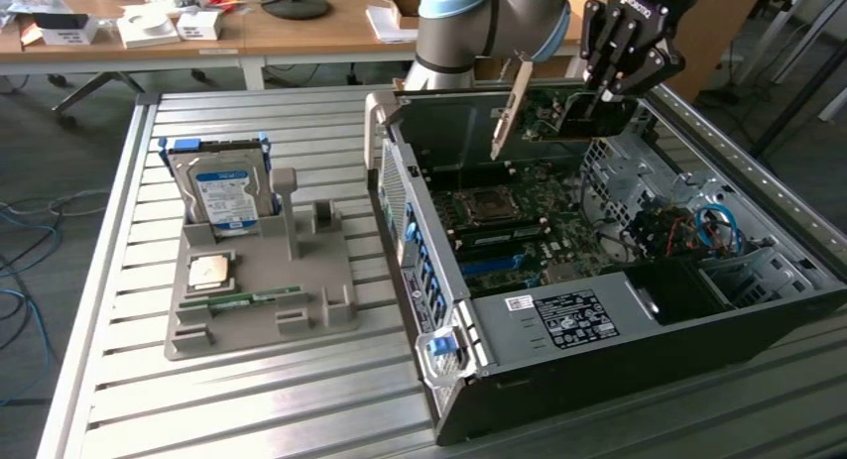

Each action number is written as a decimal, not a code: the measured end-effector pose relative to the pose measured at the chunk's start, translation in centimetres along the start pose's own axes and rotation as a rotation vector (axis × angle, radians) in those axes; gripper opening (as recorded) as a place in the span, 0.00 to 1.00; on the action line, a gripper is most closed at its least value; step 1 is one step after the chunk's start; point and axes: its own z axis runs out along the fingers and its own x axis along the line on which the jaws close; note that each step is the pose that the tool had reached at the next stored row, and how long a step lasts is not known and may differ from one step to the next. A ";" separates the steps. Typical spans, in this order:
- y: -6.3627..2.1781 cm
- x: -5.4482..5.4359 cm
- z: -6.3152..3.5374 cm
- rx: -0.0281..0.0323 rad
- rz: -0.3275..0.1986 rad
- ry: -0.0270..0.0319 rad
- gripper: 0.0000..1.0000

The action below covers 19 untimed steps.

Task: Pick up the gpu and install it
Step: 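Insert the gpu into the slot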

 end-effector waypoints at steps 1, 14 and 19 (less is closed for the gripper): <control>0.00 0.0 0.00 0.0000 0.000 -0.0002 0.26; 0.51 0.0 0.11 0.0413 -0.006 -0.0250 0.26; 0.53 0.0 0.11 0.0447 -0.007 -0.0264 0.26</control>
